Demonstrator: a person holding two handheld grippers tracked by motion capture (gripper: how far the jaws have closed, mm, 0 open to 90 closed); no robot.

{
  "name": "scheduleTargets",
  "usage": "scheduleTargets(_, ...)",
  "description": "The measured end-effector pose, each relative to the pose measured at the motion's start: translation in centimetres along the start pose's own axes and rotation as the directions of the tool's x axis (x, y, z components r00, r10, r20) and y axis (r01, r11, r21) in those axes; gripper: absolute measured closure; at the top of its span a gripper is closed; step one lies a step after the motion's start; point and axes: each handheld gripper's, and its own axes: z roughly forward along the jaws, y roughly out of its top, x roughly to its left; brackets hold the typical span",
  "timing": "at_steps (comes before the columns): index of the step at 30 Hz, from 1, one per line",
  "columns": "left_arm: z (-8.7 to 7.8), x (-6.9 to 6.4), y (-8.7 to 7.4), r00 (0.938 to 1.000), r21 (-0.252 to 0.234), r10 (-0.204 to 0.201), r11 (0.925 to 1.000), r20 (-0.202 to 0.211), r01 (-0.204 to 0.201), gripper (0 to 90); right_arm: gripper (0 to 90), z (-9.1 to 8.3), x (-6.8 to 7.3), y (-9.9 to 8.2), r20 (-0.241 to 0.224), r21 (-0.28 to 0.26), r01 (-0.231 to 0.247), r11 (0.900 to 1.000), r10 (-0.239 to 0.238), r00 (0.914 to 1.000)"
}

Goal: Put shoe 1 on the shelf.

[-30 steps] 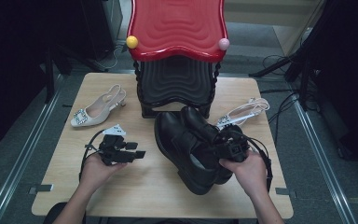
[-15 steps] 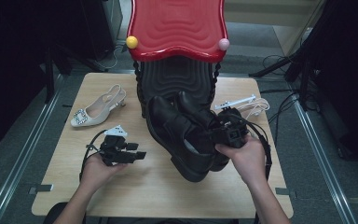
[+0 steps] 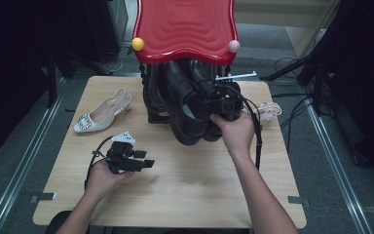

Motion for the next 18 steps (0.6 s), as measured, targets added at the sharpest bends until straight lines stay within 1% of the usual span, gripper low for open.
scheduleTargets(2,0.0,0.0,0.0,1.0000,0.002,0.004,1.0000,0.001,-0.004,43.1,83.3,0.9,-0.2,0.5,0.032,-0.026,-0.011,0.9996,0.012,0.9994)
scheduleTargets(4,0.1,0.0,0.0,1.0000,0.001,0.008,1.0000,0.001,-0.008,43.1,83.3,1.7,-0.2,0.8,0.072,-0.051,-0.011,0.9987,0.014,0.9973)
scheduleTargets(7,0.1,0.0,0.0,1.0000,-0.002,0.002,1.0000,0.002,-0.002,43.1,83.3,2.9,-0.1,1.1,0.089,-0.087,-0.029,0.9958,0.037,0.9954)
scheduleTargets(9,0.0,0.0,0.0,1.0000,0.003,0.005,1.0000,0.006,-0.005,43.1,83.3,3.7,0.2,1.2,0.107,-0.109,-0.033,0.9935,0.045,0.9933)
scheduleTargets(10,0.0,0.0,0.0,1.0000,0.003,0.005,1.0000,0.006,-0.005,43.1,83.3,4.2,0.3,1.3,0.123,-0.117,-0.018,0.9930,0.032,0.9919)
scheduleTargets(11,0.1,0.0,0.0,1.0000,0.004,0.008,1.0000,0.002,-0.008,43.1,83.3,4.6,0.5,1.3,0.127,-0.124,-0.026,0.9920,0.041,0.9911)
scheduleTargets(15,0.1,-0.1,0.0,0.9999,0.005,0.013,0.9999,0.008,-0.013,43.1,83.3,5.7,0.8,1.5,0.117,-0.147,-0.061,0.9873,0.079,0.9900)
scheduleTargets(16,0.1,-0.1,0.0,0.9999,0.008,0.014,0.9999,0.008,-0.014,43.1,83.3,5.9,0.9,1.5,0.116,-0.157,-0.074,0.9848,0.093,0.9889)
scheduleTargets(18,0.2,-0.1,0.1,0.9999,0.007,0.015,0.9999,0.008,-0.015,43.1,83.3,6.1,0.8,1.7,0.096,-0.178,-0.102,0.9788,0.120,0.9881)
